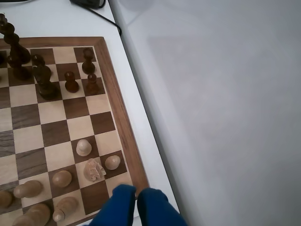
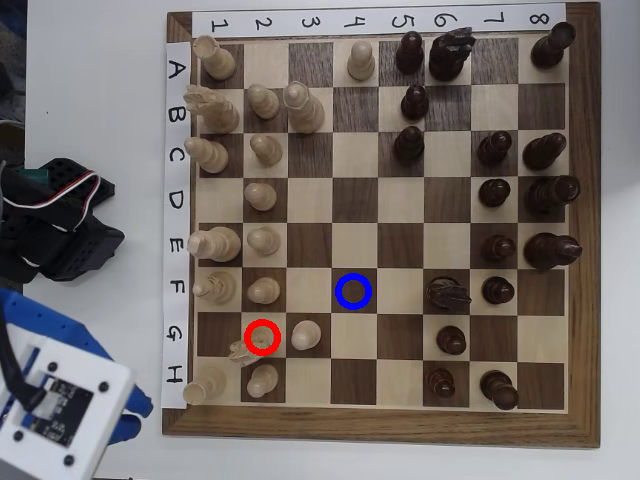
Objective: Move the piece to destination
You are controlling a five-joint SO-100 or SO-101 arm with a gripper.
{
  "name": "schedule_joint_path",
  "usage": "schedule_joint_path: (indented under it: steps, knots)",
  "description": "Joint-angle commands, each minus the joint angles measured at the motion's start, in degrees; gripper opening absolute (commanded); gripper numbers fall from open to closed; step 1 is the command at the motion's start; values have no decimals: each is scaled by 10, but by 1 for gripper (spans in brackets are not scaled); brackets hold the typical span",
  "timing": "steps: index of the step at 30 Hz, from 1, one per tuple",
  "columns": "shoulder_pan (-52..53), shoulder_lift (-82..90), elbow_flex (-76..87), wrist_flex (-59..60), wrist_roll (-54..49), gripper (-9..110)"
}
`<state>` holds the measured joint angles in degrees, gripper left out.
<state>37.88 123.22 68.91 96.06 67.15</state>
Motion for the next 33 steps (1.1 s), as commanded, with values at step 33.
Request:
schedule_joint_path:
  steps: [33]
  knots:
    - [-73, -69, 110, 4, 86, 0]
